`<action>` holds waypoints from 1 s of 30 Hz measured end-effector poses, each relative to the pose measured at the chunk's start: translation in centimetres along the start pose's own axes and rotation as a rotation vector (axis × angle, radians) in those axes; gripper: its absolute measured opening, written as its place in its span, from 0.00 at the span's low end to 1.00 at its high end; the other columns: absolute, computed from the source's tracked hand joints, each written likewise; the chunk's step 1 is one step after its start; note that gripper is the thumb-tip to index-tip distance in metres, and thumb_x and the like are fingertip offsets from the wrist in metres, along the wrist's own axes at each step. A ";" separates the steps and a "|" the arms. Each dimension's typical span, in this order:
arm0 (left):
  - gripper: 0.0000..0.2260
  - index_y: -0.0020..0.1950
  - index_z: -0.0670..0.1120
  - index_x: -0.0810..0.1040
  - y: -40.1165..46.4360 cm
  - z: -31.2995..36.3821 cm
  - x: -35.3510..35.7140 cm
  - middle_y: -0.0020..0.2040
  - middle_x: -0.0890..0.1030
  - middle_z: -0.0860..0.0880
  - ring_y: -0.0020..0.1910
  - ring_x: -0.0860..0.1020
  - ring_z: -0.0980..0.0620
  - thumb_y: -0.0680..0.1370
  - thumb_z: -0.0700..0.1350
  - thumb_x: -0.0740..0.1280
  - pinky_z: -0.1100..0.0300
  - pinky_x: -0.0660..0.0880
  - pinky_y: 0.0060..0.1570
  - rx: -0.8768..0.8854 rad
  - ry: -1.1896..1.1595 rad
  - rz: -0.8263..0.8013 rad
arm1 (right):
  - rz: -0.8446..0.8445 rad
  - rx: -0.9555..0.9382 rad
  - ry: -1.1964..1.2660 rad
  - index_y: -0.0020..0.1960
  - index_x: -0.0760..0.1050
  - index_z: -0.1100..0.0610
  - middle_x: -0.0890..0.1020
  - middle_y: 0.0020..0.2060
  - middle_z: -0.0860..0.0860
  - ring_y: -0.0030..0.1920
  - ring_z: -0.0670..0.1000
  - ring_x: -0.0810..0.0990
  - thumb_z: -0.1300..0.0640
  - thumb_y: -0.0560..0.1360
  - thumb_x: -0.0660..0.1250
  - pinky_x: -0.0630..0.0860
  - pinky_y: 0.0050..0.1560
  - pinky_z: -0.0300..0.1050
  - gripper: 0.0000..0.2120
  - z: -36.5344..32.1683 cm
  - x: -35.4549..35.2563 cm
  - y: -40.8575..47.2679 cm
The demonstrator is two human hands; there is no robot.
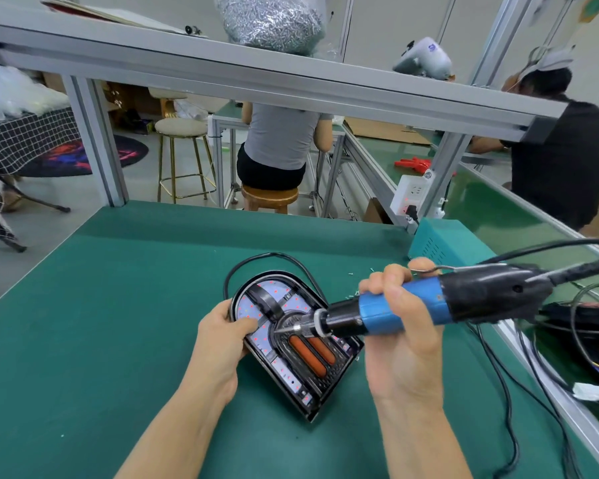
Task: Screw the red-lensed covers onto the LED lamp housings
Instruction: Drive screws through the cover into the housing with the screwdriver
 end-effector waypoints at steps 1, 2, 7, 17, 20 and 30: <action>0.12 0.46 0.40 0.78 0.2 0.0 -0.1 0.39 0.79 0.43 0.40 0.74 0.46 0.72 0.26 0.61 0.50 0.71 0.46 0.005 0.013 0.005 | 0.017 -0.008 0.011 0.50 0.68 0.50 0.73 0.34 0.47 0.37 0.49 0.73 0.67 0.67 0.66 0.73 0.48 0.42 0.17 -0.5 -0.4 -0.2; 0.12 0.46 0.40 0.78 0.4 0.0 -0.1 0.39 0.79 0.43 0.39 0.75 0.46 0.72 0.25 0.61 0.51 0.72 0.46 0.008 0.026 0.007 | 0.038 -0.018 0.018 0.50 0.68 0.50 0.74 0.34 0.47 0.37 0.48 0.74 0.67 0.69 0.64 0.74 0.49 0.42 0.16 -1.0 -0.9 -0.4; 0.13 0.47 0.41 0.80 2.1 0.3 -0.4 0.39 0.82 0.43 0.38 0.77 0.46 0.71 0.26 0.62 0.51 0.73 0.46 -0.018 0.103 -0.025 | 0.185 -0.081 0.011 0.49 0.70 0.49 0.73 0.33 0.45 0.34 0.45 0.75 0.64 0.71 0.61 0.76 0.45 0.39 0.12 -3.5 -3.6 -1.6; 0.22 0.56 0.46 0.77 6.6 0.7 -0.4 0.45 0.82 0.43 0.40 0.78 0.45 0.71 0.24 0.58 0.56 0.74 0.42 -0.051 0.309 -0.115 | 0.394 -0.210 -0.006 0.47 0.70 0.48 0.71 0.32 0.43 0.32 0.42 0.73 0.62 0.77 0.54 0.76 0.44 0.35 0.10 -6.7 -8.0 -4.3; 0.21 0.61 0.47 0.71 6.9 0.1 -0.3 0.52 0.79 0.44 0.46 0.77 0.46 0.74 0.26 0.59 0.53 0.73 0.48 -0.008 0.367 -0.085 | 0.408 -0.223 0.016 0.46 0.70 0.48 0.70 0.31 0.42 0.31 0.41 0.72 0.61 0.78 0.53 0.75 0.43 0.34 0.11 -7.3 -8.3 -4.3; 0.20 0.66 0.48 0.69 5.9 0.3 -0.2 0.59 0.76 0.47 0.55 0.76 0.45 0.76 0.32 0.60 0.51 0.72 0.59 0.215 0.571 0.023 | 0.361 -0.173 0.072 0.47 0.70 0.48 0.70 0.32 0.42 0.31 0.41 0.72 0.61 0.76 0.57 0.76 0.42 0.35 0.08 -7.2 -7.2 -3.8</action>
Point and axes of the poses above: each hand's wrist, its own y-axis towards the middle knuckle, its own x-axis out of the palm, z = x × y, the point moved 6 cm from there along y, towards the middle knuckle
